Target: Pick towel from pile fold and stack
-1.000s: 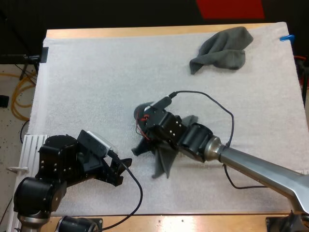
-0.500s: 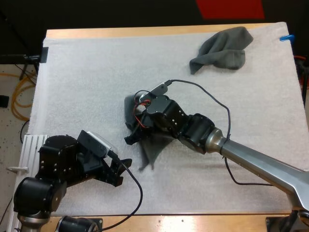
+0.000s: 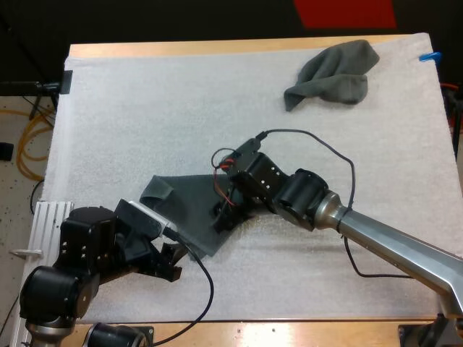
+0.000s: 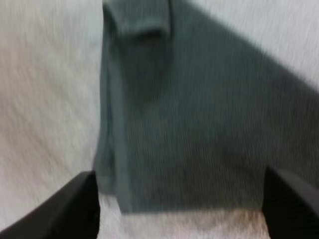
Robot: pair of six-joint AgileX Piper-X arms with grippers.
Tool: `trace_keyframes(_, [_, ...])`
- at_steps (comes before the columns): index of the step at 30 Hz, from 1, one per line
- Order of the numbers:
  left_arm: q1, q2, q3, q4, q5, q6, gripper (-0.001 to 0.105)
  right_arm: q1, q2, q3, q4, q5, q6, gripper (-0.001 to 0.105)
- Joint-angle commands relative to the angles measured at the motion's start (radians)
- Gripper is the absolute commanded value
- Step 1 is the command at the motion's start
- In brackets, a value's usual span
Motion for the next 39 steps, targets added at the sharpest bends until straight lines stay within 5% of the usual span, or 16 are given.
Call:
trace_keyframes(1, [-0.003, -0.003, -0.002, 0.045, -0.057, 0.010, 0.063, 0.010, -0.010, 0.012, 0.035, -0.032, -0.030, 0.066])
trace_keyframes(10, [-0.003, -0.048, -0.002, 0.175, -0.206, 0.015, 0.062, 0.119, 0.041, 0.103, -0.037, -0.033, -0.031, 0.066])
trace_keyframes(14, [-0.003, -0.088, -0.002, 0.204, -0.208, 0.015, 0.062, 0.127, 0.106, 0.103, -0.082, -0.034, -0.031, 0.064])
trace_keyframes(21, [-0.003, -0.147, -0.002, 0.230, -0.208, 0.012, 0.062, 0.127, 0.202, 0.103, -0.134, -0.038, -0.031, 0.041])
trace_keyframes(35, [-0.003, -0.149, -0.002, 0.232, -0.208, 0.012, 0.062, 0.127, 0.304, 0.052, -0.159, -0.037, -0.031, 0.045])
trace_keyframes(39, [-0.003, -0.149, -0.002, 0.232, -0.208, 0.012, 0.062, 0.127, 0.317, 0.052, -0.135, -0.029, -0.031, 0.026])
